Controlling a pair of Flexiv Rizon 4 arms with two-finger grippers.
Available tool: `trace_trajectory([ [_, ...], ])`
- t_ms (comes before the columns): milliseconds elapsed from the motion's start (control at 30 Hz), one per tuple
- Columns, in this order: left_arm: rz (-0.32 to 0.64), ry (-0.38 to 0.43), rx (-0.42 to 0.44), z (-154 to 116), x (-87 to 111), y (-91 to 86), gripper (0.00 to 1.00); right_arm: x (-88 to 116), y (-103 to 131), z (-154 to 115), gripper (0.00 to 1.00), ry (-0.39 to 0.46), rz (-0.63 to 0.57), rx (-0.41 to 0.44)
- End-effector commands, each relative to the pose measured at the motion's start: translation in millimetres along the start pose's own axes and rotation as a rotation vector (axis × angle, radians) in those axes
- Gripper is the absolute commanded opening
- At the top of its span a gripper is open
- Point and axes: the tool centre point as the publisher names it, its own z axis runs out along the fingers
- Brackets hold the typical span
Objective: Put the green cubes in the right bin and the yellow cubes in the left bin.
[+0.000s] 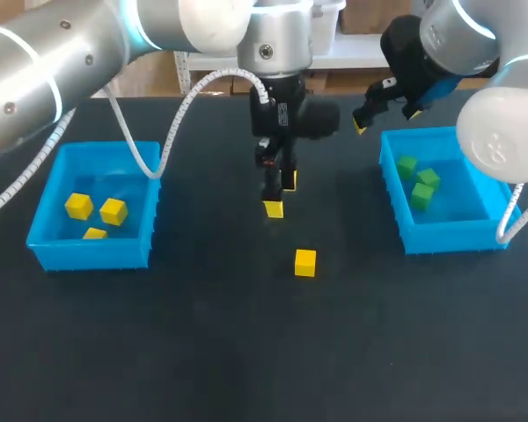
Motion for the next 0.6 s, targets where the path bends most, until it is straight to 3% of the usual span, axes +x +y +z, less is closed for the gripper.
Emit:
trace_trajectory([
  [33, -0.026, -0.045, -0.004, -2.6, 3.7, -12.8, 1.0, 0.3, -0.2, -0.3, 1.0, 0.0, 0.0, -0.001],
  [233, -0.057, -0.078, 0.021, -13.4, 9.3, -23.3, 1.0, 0.3, -0.2, -0.3, 1.0, 0.0, 0.0, -0.001],
  [600, -0.068, -0.09, 0.017, -16.6, 1.0, -38.4, 1.0, 0.3, -0.2, -0.3, 1.0, 0.0, 0.0, -0.001],
])
